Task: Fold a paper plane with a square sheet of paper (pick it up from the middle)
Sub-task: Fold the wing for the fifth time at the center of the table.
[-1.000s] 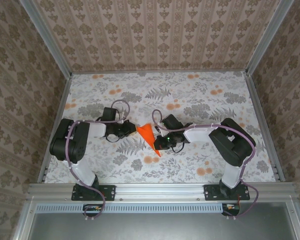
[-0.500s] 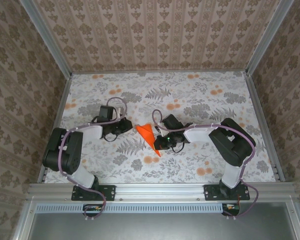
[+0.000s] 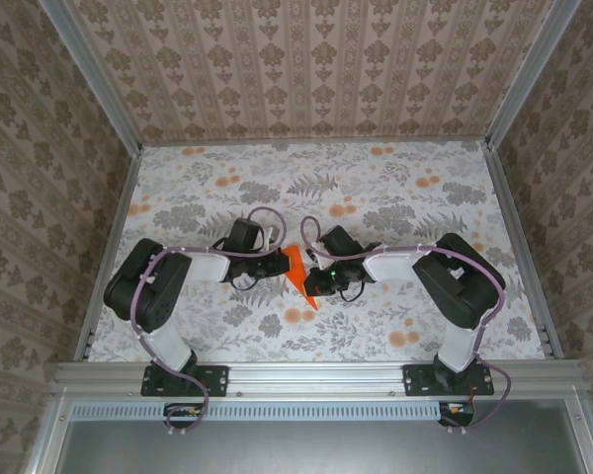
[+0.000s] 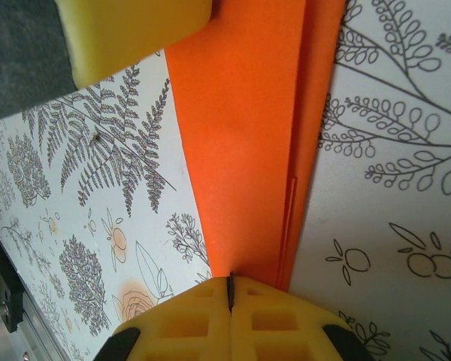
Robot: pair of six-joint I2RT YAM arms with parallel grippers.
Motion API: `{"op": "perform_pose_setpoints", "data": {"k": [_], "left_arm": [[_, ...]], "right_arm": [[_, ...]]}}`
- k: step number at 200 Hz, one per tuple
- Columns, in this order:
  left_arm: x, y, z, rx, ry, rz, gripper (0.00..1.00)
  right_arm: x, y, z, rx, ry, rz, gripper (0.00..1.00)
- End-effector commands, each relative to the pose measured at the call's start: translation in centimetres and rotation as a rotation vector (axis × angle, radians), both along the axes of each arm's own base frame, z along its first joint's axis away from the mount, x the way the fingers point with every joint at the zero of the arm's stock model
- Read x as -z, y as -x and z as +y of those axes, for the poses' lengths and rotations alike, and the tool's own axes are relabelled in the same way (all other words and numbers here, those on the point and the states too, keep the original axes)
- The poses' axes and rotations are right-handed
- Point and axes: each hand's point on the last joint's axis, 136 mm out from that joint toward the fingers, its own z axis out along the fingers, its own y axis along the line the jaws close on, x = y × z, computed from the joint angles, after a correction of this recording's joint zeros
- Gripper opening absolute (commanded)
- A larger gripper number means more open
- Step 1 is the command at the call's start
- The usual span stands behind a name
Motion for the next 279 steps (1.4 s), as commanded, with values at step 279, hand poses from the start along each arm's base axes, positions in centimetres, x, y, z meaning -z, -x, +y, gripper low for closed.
{"op": "perform_pose_setpoints", "data": {"k": [279], "left_arm": [[-5.5, -2.4, 5.9, -0.245, -0.081, -0.062, 0.38]], "right_arm": [[-3.3, 0.9, -0.1, 0.067, -0.035, 0.024, 0.21]]}}
